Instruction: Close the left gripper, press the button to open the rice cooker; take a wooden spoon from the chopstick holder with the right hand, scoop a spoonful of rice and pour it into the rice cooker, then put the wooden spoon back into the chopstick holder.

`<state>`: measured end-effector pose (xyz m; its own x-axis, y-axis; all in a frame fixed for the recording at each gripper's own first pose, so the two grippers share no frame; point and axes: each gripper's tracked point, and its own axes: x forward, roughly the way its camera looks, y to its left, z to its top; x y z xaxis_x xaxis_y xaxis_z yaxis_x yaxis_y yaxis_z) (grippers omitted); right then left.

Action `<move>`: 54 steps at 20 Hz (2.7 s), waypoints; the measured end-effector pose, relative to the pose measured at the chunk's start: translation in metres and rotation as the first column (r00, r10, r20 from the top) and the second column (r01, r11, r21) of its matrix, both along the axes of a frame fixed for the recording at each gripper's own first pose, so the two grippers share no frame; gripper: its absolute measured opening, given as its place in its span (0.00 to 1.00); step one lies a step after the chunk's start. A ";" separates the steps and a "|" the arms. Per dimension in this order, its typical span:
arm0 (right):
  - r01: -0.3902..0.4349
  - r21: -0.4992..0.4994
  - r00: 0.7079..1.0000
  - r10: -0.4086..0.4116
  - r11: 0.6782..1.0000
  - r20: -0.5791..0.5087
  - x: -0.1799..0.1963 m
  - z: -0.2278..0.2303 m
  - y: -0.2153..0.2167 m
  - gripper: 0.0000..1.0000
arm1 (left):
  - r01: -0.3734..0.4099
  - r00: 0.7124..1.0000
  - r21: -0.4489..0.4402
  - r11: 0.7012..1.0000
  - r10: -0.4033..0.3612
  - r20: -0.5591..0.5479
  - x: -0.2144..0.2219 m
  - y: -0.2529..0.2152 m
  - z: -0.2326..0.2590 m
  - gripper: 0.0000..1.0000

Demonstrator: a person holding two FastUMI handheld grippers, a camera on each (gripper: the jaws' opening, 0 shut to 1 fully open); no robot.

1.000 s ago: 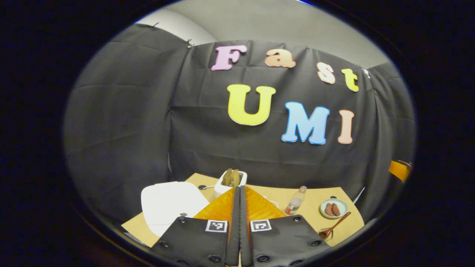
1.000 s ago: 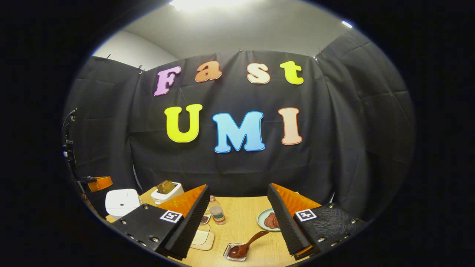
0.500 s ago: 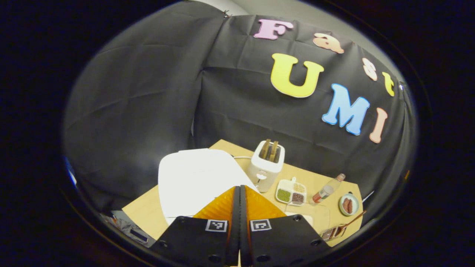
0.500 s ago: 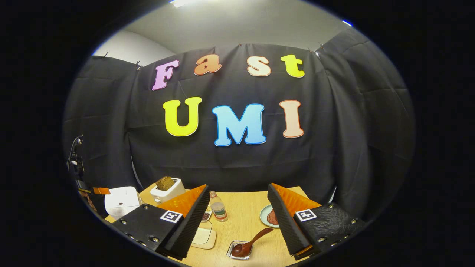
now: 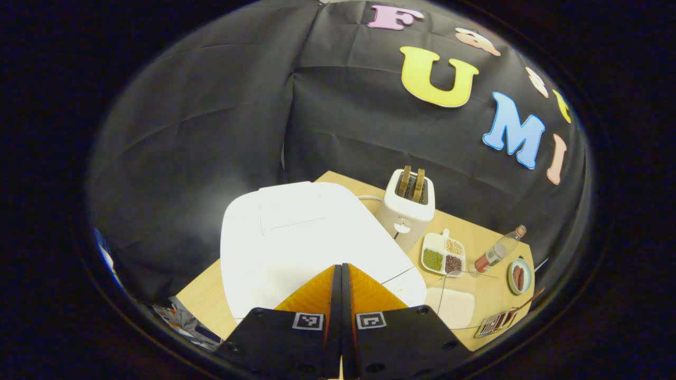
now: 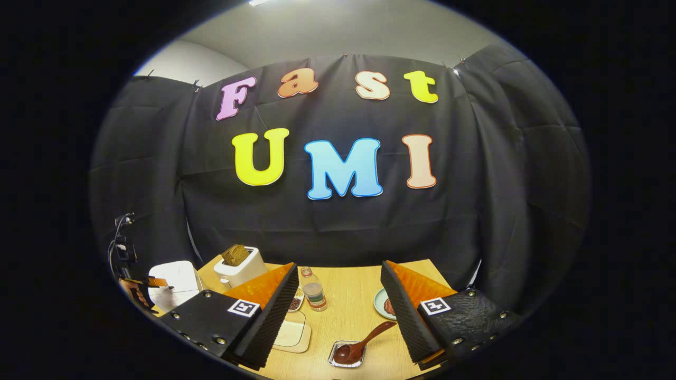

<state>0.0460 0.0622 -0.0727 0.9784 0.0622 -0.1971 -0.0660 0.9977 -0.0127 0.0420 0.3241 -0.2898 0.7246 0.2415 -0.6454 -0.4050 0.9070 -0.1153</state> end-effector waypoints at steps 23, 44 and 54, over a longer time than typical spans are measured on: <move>0.027 0.060 0.999 -0.028 0.998 0.018 -0.011 0.002 -0.045 0.95 | -0.103 0.851 0.261 0.960 -0.051 0.523 -0.013 -0.048 0.269 0.44; -0.006 0.086 0.997 0.013 0.996 -0.082 0.002 -0.064 -0.103 0.95 | 0.069 0.769 0.295 0.953 -0.239 0.592 -0.049 -0.258 0.276 0.96; 0.129 0.199 0.939 -0.056 0.971 -0.339 0.024 -0.174 -0.098 0.95 | 0.187 0.760 0.362 0.913 -0.368 0.536 -0.037 -0.259 0.260 0.96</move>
